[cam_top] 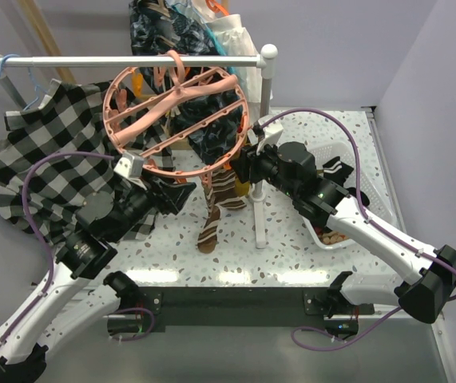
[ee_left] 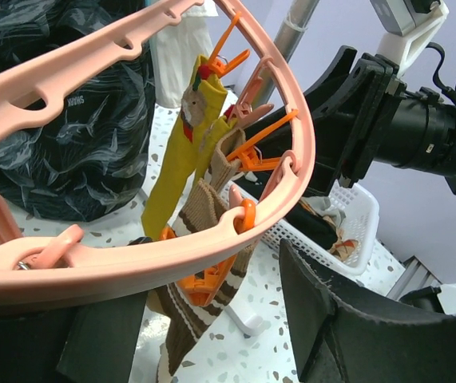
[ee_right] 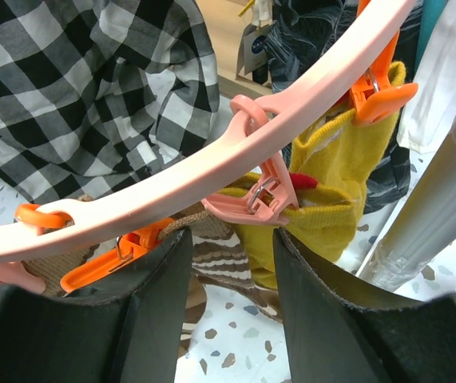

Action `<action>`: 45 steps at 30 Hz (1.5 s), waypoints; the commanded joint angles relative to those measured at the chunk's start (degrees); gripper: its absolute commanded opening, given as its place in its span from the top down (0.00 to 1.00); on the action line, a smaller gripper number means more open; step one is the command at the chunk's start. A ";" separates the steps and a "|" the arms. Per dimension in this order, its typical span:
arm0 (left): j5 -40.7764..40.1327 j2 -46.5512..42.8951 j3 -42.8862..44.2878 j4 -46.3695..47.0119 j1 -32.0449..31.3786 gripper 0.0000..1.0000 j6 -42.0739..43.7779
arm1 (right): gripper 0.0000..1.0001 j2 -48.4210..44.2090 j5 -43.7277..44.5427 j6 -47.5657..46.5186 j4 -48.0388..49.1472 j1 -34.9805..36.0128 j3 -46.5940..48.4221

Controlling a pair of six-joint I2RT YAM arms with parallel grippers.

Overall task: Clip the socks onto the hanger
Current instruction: Open the clamp at the hanger.

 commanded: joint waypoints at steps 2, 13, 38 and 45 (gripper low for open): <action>-0.44 -0.38 -0.28 4.32 0.08 0.38 -0.76 | 0.51 -0.98 -1.03 -0.23 3.04 -0.21 1.43; -1.05 -1.34 -0.10 4.67 -0.01 0.67 -0.76 | 0.51 -1.77 -1.21 -0.32 2.77 -0.21 1.17; -7.03 2.61 8.77 -12.38 0.08 1.00 -2.61 | 0.51 -8.63 15.91 -3.84 -21.30 -1.96 0.56; -8.35 3.66 11.59 -14.32 -0.01 1.00 -3.05 | 0.52 -6.79 13.05 -1.38 -25.18 -15.75 -1.03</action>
